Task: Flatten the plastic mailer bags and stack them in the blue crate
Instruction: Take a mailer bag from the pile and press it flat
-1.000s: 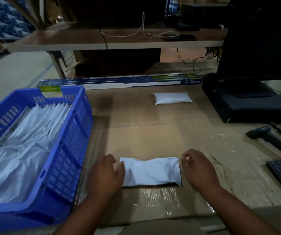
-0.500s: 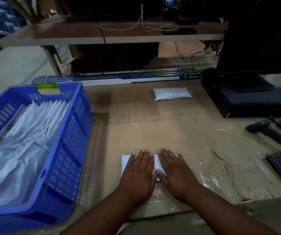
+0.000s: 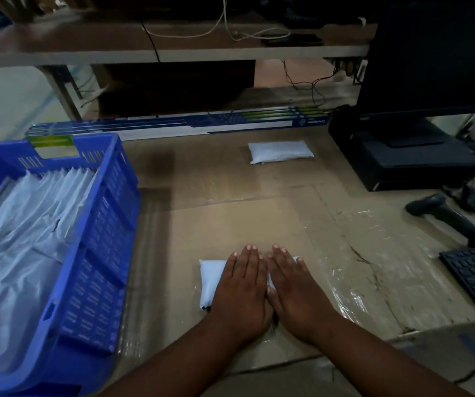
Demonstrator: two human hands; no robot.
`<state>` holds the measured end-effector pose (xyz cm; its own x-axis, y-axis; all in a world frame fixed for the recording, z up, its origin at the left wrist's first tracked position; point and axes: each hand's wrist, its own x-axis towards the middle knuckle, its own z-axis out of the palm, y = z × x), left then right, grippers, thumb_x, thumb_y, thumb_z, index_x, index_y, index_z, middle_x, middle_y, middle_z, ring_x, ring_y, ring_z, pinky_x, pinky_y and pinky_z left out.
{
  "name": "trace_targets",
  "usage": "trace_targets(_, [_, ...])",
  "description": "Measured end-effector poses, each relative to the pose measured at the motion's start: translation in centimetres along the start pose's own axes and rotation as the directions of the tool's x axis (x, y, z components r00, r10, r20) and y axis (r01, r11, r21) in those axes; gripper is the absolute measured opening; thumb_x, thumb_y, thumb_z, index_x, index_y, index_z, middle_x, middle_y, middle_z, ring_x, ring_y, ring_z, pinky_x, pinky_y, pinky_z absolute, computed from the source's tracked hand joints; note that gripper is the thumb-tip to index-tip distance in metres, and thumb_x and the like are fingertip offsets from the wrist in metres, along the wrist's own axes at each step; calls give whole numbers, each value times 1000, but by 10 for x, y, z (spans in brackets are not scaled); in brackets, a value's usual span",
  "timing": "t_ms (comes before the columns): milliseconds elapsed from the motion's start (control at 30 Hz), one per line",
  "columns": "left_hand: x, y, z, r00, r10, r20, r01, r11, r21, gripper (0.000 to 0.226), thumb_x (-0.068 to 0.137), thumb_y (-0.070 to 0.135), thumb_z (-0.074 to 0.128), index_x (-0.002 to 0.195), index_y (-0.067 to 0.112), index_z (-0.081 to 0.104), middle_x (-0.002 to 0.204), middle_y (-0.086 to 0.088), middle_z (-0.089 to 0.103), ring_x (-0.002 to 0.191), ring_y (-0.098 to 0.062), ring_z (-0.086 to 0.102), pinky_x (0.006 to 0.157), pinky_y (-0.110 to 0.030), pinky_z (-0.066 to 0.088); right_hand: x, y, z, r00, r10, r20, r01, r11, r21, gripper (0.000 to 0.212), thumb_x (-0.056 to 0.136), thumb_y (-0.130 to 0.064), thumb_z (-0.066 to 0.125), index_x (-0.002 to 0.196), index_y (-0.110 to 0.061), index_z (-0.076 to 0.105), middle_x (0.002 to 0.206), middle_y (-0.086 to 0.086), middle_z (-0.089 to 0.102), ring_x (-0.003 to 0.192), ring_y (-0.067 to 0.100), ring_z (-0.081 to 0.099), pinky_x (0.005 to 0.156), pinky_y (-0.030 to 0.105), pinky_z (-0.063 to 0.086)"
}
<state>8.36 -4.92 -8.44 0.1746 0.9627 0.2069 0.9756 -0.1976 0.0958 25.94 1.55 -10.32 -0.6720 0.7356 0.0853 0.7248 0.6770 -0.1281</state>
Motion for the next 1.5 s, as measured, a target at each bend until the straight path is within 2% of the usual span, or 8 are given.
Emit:
trace_targets(167, [4, 1, 3, 999, 32, 4, -32, 998, 48, 76, 89, 35, 49, 150, -10, 46, 158, -33, 41, 152, -46, 33, 124, -59, 27, 3, 4, 6, 1000, -31, -4, 31, 999, -8, 66, 109, -44, 32, 163, -6, 33, 173, 15, 20, 161, 29, 17, 127, 48, 13])
trace_targets(367, [9, 3, 4, 999, 28, 39, -32, 995, 92, 75, 91, 36, 44, 149, -12, 45, 154, -36, 43, 149, -48, 38, 124, -58, 28, 4, 6, 8, 999, -45, 3, 45, 999, -12, 66, 108, -42, 31, 163, -7, 32, 174, 16, 17, 162, 29, 12, 128, 48, 14])
trace_targets(533, [6, -1, 5, 999, 37, 37, -38, 999, 35, 75, 93, 34, 43, 152, -12, 40, 160, -35, 36, 153, -47, 30, 126, -57, 24, 6, 4, 6, 999, -32, 12, 32, 999, 10, 69, 106, -44, 36, 163, -5, 32, 173, 17, 17, 162, 30, 13, 129, 51, 21])
trace_targets(1000, [3, -5, 8, 999, 31, 22, -30, 999, -29, 73, 98, 34, 45, 158, -6, 35, 168, -27, 25, 161, -37, 14, 129, -54, 16, 10, 3, 5, 996, -19, 91, 19, 1000, -2, 71, 107, -48, 29, 166, -9, 24, 176, 13, 9, 163, 27, 3, 130, 50, 15])
trace_targets(1167, [1, -4, 2, 1000, -8, 16, 9, 996, -83, 71, 97, 35, 44, 157, -4, 39, 167, -24, 30, 160, -34, 20, 130, -51, 17, 9, 2, -1, 991, -20, 131, 15, 999, 38, 71, 109, -51, 23, 166, -9, 21, 176, 11, 6, 163, 25, 2, 130, 50, 15])
trace_targets(1267, [-2, -8, -5, 998, -19, 54, 25, 993, -113, 74, 93, 38, 49, 155, -1, 44, 165, -22, 36, 157, -32, 28, 129, -47, 18, 10, 2, -7, 982, -17, 187, 6, 998, 56, 82, 105, -62, -1, 168, -13, 12, 176, 8, -4, 163, 24, -2, 130, 47, 8])
trace_targets(1367, [2, -9, -13, 997, -27, 78, 36, 993, -112, 69, 87, 39, 47, 144, 1, 60, 151, -20, 56, 143, -33, 52, 127, -44, 28, 14, -1, -19, 975, -6, 224, -11, 997, 75, 96, 91, -70, -24, 169, -20, 1, 173, -1, -16, 161, 16, -14, 131, 43, -1])
trace_targets(1500, [15, -9, -29, 992, -63, 106, 69, 996, -51, 65, 83, 42, 46, 131, 7, 71, 134, -13, 70, 128, -30, 65, 120, -53, 37, 27, -14, -43, 992, 35, 125, -46, 995, 88, 80, 97, -54, -1, 168, -25, 19, 176, -5, -1, 162, 13, -5, 129, 42, -7])
